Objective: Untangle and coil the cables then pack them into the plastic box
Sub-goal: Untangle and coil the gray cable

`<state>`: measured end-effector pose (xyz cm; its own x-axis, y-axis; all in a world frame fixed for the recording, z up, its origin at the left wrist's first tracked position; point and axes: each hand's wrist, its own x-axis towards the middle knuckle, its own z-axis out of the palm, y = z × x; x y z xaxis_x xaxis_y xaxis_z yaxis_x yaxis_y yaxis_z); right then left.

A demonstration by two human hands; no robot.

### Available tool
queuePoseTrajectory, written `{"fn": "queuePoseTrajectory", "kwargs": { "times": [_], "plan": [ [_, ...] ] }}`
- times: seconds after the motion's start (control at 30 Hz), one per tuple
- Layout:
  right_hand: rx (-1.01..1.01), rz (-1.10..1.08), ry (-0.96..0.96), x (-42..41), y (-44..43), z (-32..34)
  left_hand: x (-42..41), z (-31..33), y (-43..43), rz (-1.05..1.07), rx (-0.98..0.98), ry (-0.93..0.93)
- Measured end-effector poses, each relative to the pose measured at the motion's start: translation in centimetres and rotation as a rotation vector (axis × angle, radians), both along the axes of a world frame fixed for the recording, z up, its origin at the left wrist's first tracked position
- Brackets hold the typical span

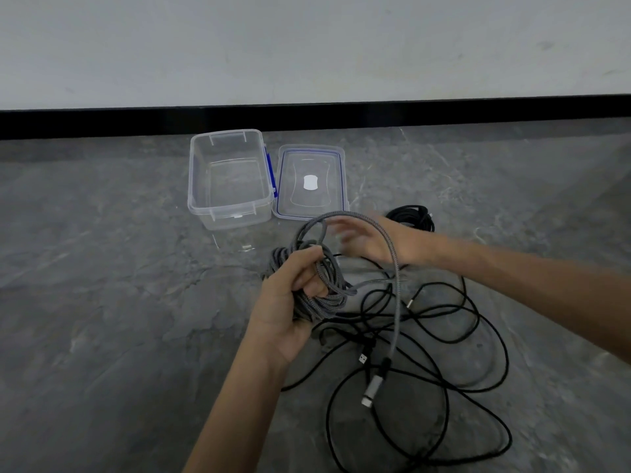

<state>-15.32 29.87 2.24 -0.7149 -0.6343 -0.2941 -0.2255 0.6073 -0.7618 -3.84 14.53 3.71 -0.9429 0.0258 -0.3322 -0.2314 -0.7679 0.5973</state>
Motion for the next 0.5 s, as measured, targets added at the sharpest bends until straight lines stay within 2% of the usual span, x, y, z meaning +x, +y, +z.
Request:
{"fn": "queuePoseTrajectory", "kwargs": {
  "times": [0.03, 0.1, 0.2, 0.3, 0.4, 0.5],
  "plan": [
    [-0.137, 0.023, -0.062, 0.8, -1.0, 1.6, 0.0, -0.1, 0.1, 0.0, 0.013, -0.01],
    [-0.25, 0.087, -0.095, 1.3, -2.3, 2.8, 0.1, -0.1, -0.1, 0.012, 0.042, -0.022],
    [-0.299, 0.129, -0.029, 1.5, -2.8, 2.7, 0.1, 0.2, -0.2, -0.001, 0.05, -0.022],
    [-0.323, 0.076, 0.016, 1.2, -2.9, 2.6, 0.1, 0.1, -0.1, -0.012, 0.022, -0.024],
    [-0.219, 0.03, 0.153, 0.6, -1.9, 1.2, 0.2, 0.1, 0.1, -0.002, 0.009, -0.042],
    [0.085, 0.018, 0.292, -1.2, -0.1, -1.1, 0.2, 0.8, 0.0, 0.02, 0.043, -0.032]
  ]
}}
